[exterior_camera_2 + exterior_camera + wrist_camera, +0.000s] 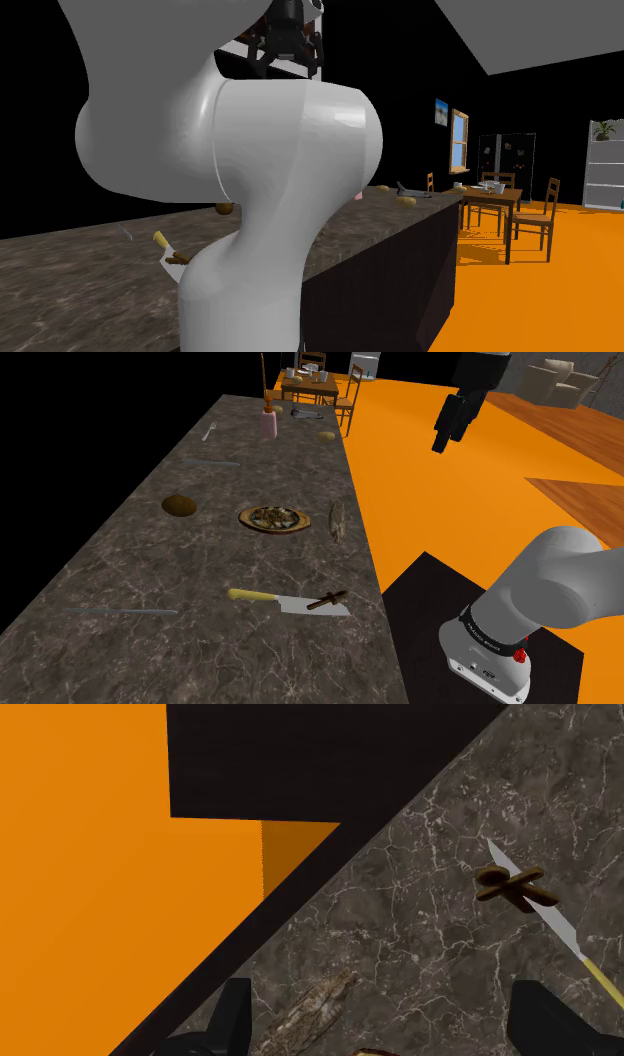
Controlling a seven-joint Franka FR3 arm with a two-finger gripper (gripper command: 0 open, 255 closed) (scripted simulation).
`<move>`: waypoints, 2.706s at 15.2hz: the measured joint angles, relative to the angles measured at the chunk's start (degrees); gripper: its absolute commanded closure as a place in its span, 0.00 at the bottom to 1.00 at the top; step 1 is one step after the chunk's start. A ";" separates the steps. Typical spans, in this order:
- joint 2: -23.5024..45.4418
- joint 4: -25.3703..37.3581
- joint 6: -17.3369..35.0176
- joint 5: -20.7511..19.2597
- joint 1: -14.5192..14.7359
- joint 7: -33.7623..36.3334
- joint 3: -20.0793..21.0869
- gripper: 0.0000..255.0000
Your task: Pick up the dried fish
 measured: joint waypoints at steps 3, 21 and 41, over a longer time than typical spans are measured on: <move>-0.05 -2.30 2.61 0.16 -0.23 1.45 0.76 0.00; 21.06 -18.11 44.70 -3.66 -6.46 23.87 10.87 0.00; 60.44 -4.89 69.12 -37.32 -12.00 63.72 11.13 0.00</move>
